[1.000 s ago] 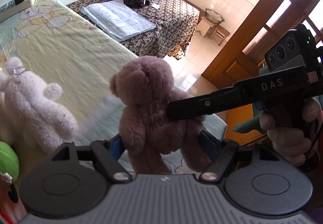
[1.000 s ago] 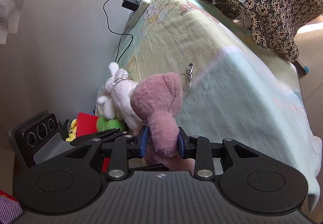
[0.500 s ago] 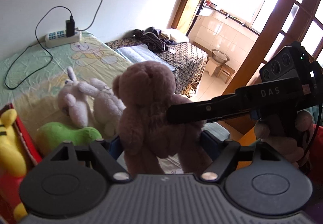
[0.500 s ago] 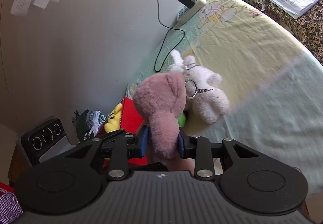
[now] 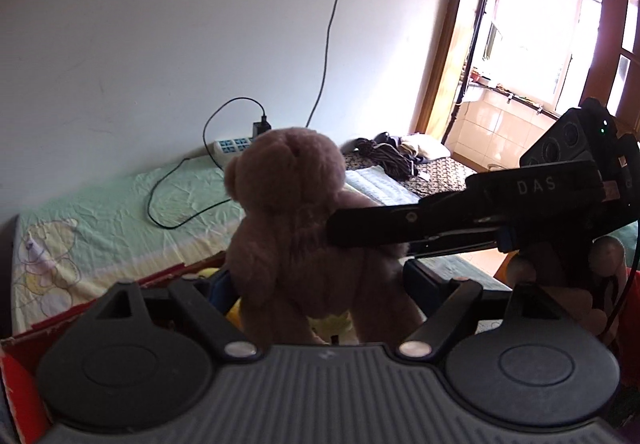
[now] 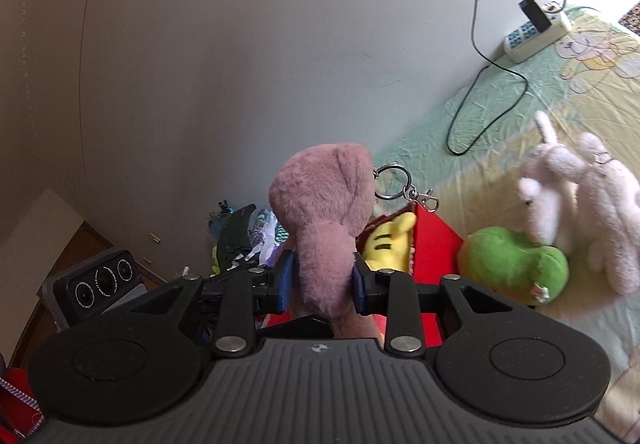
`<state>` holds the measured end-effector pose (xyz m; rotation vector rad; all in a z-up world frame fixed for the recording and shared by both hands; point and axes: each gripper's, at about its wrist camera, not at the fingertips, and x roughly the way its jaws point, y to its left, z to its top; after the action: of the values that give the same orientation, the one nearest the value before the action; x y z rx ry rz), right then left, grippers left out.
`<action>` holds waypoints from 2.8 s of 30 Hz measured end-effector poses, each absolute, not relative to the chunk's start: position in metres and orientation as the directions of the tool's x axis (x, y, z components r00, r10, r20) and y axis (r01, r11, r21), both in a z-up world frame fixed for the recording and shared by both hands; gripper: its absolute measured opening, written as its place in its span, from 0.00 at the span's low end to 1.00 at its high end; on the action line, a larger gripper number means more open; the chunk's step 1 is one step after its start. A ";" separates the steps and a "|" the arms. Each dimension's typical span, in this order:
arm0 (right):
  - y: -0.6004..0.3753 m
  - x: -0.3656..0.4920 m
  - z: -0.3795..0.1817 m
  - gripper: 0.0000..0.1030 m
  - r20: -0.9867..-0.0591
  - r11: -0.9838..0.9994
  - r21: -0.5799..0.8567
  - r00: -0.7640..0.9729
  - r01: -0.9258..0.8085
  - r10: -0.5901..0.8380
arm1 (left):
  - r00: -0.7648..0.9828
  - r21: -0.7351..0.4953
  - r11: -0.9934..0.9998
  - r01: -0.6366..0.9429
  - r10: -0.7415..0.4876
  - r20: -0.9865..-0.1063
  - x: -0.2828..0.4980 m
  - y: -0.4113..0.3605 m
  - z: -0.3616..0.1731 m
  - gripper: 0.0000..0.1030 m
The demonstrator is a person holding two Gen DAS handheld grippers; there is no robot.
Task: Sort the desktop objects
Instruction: 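Lift the pink teddy bear with the right gripper and carry it to the box, then lower the pink bear into the box beside the tiger and open the right gripper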
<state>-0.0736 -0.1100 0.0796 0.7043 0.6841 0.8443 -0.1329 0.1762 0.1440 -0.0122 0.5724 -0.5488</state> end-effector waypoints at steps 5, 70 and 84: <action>-0.070 -0.057 0.082 0.31 -0.230 0.450 0.776 0.466 -0.442 0.854 | 0.711 -0.195 0.881 0.430 -0.464 -0.529 -0.126 0.211 0.136 0.82; 0.069 -0.039 0.009 0.32 -0.633 0.803 0.495 0.495 -0.331 0.595 | 0.429 -0.317 0.913 0.255 -0.401 -0.809 -0.067 0.262 0.014 0.99; 0.061 -0.049 0.011 0.31 -0.617 0.799 0.519 0.514 -0.303 0.596 | 0.447 -0.247 0.936 0.250 -0.337 -0.828 -0.067 0.256 0.012 1.00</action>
<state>-0.0486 0.0605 0.0106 0.3697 0.8771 0.5551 -0.0672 0.2564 0.0121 -0.0931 1.0464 -0.3639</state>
